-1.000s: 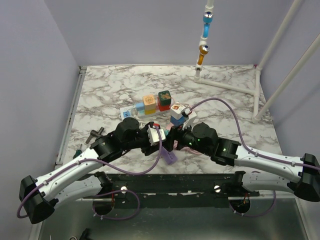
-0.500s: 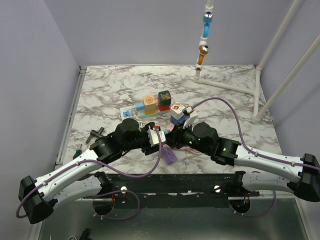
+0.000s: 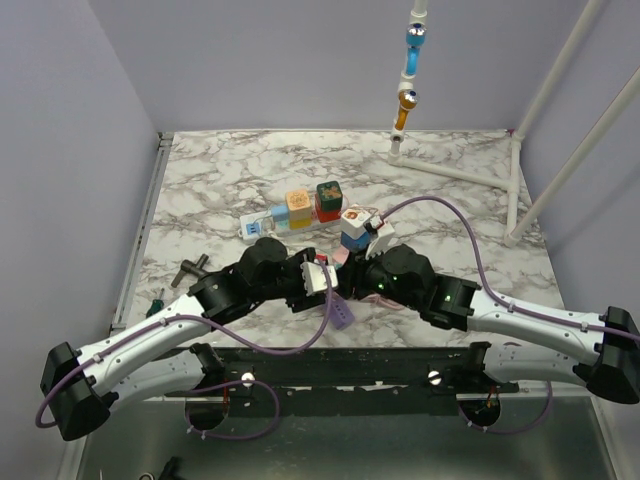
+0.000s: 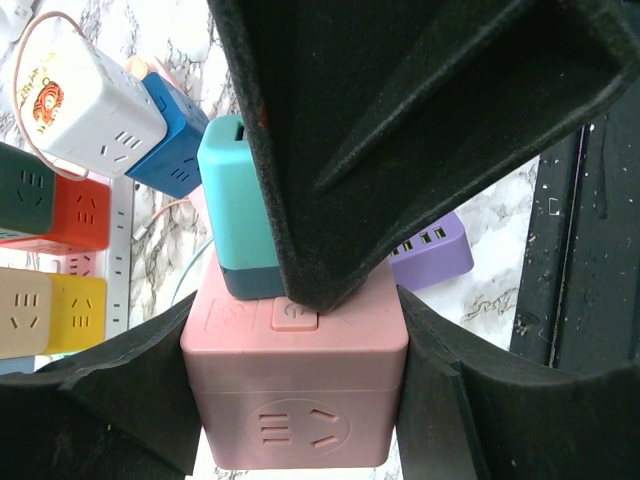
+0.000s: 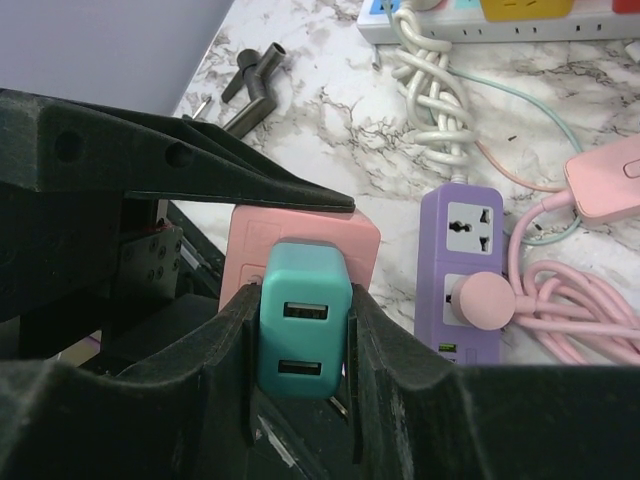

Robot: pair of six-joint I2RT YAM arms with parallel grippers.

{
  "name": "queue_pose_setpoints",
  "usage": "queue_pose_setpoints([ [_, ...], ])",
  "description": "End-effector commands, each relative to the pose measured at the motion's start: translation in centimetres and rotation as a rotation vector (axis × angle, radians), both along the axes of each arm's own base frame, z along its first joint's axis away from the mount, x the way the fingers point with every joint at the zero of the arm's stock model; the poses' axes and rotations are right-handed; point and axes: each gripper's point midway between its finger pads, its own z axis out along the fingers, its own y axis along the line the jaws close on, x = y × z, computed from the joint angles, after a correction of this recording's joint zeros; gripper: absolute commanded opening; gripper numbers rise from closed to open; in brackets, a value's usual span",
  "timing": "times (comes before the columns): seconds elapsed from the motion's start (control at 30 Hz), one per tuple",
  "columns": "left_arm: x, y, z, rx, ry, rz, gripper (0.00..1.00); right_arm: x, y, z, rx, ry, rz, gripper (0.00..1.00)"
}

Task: Pull the plug off the socket
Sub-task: Remove the plug from the socket, then place the plug at the center of the board.

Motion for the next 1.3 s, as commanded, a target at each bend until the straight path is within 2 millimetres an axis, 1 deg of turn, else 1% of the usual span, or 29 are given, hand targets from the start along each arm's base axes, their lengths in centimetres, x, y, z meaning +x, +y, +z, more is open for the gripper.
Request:
queue_pose_setpoints([
  [0.0, -1.5, 2.7, -4.9, 0.198, 0.103, -0.002, 0.00, 0.6, -0.5, 1.8, 0.000, -0.057, 0.004, 0.01],
  [0.1, -1.5, 3.5, -6.2, 0.246, 0.117, 0.019, 0.00, 0.7, -1.3, 1.8, -0.008, -0.057, -0.004, 0.00],
  [0.2, -1.4, 4.2, -6.9, 0.270, 0.106, 0.039, 0.00, 0.5, -2.0, 1.5, -0.025, -0.046, -0.003, 0.00],
  [0.4, -1.3, 6.7, -9.1, 0.379, 0.097, 0.084, 0.00, 0.2, -3.2, 1.1, -0.047, -0.032, -0.005, 0.00],
  [0.57, -1.5, 8.1, -9.9, 0.408, 0.120, 0.130, 0.00, -0.2, -4.0, 0.2, -0.060, -0.007, -0.017, 0.00],
  [0.73, -1.8, 9.6, -10.4, 0.416, 0.133, 0.169, 0.00, -0.6, -5.5, -0.8, -0.077, 0.014, -0.044, 0.00],
  [0.87, -1.8, 10.8, -10.9, 0.435, 0.126, 0.200, 0.00, -0.3, -7.0, -1.4, -0.114, 0.015, -0.102, 0.00],
  [0.93, -1.6, 11.4, -11.1, 0.443, 0.128, 0.224, 0.00, 0.4, -8.2, -2.1, -0.142, 0.023, -0.169, 0.00],
  [1.07, -0.7, 13.0, -11.3, 0.448, 0.183, 0.304, 0.00, 2.3, -10.8, -4.3, -0.194, 0.091, -0.293, 0.00],
  [1.17, 0.1, 14.7, -11.8, 0.448, 0.232, 0.375, 0.00, 4.5, -13.2, -5.7, -0.198, 0.169, -0.406, 0.00],
  [1.27, 0.1, 16.3, -12.6, 0.470, 0.248, 0.405, 0.00, 6.7, -15.8, -6.4, -0.198, 0.211, -0.520, 0.00],
])
